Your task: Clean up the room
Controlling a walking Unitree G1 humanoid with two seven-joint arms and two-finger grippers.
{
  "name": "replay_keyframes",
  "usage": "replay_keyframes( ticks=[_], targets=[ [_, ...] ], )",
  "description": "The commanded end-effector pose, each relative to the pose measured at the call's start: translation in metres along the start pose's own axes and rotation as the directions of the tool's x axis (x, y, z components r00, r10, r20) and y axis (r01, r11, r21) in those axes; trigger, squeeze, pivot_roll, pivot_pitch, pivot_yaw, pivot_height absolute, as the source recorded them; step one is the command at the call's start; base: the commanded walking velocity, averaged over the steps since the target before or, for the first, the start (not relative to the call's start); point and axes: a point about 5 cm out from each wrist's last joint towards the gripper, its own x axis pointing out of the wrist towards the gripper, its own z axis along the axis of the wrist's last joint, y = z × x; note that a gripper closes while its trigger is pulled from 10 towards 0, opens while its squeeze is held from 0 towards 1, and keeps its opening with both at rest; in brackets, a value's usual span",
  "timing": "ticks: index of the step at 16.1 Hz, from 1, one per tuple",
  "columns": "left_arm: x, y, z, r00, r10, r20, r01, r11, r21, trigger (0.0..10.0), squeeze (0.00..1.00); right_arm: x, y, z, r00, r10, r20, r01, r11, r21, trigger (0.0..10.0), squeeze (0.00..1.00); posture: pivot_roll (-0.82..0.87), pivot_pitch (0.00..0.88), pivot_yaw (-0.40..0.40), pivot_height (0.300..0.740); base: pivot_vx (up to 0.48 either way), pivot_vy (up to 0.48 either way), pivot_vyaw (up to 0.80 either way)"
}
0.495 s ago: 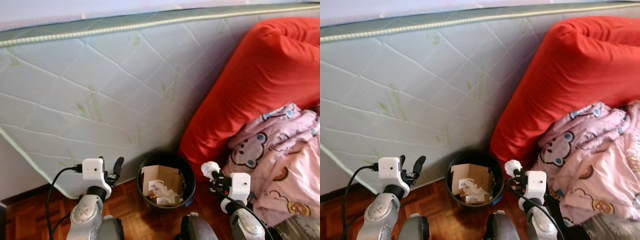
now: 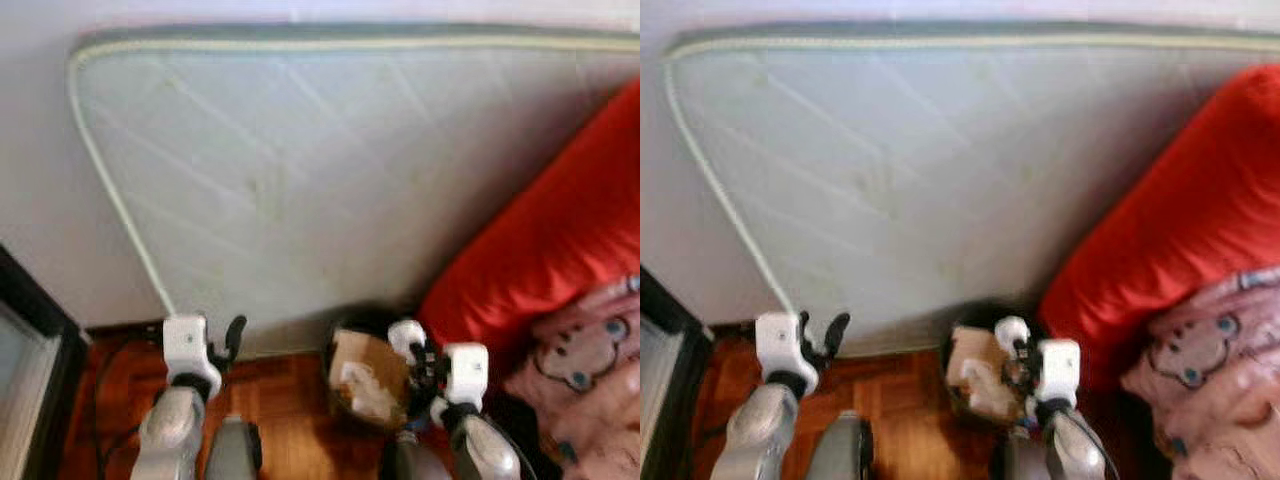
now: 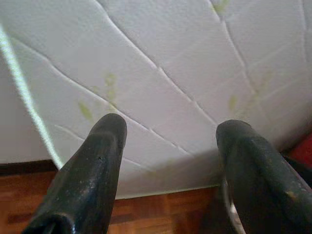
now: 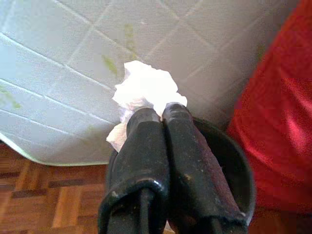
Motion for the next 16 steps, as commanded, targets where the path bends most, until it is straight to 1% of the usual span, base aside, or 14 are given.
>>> replay_keyframes(
  ticks=[1,6,16],
  targets=[
    [0.0009,-0.0056,-0.0021,1.0,-0.021,-0.015,0.021,1.0,-0.009,10.0,0.0,-0.0048,-0.0075,-0.0035,0.999,-0.033,-0.014,0.033,0.999,-0.001,10.0,0.0,-0.04,0.113,-0.08,0.63,0.0,0.0,0.0],
    [0.0015,-0.0069,-0.0027,0.999,-0.032,-0.018,0.031,0.999,-0.015,10.0,0.0,-0.004,-0.0125,-0.0043,0.998,-0.054,-0.021,0.054,0.999,0.007,10.0,0.0,-0.04,0.102,-0.077,0.63,0.0,0.0,0.0],
    [0.0022,-0.0078,-0.0018,0.999,-0.035,-0.015,0.034,0.999,-0.029,10.0,0.0,0.0013,-0.0109,-0.0012,0.999,-0.048,-0.021,0.048,0.999,0.003,10.0,0.0,-0.04,0.118,-0.081,0.63,0.307,0.0,0.0]
  ],
)
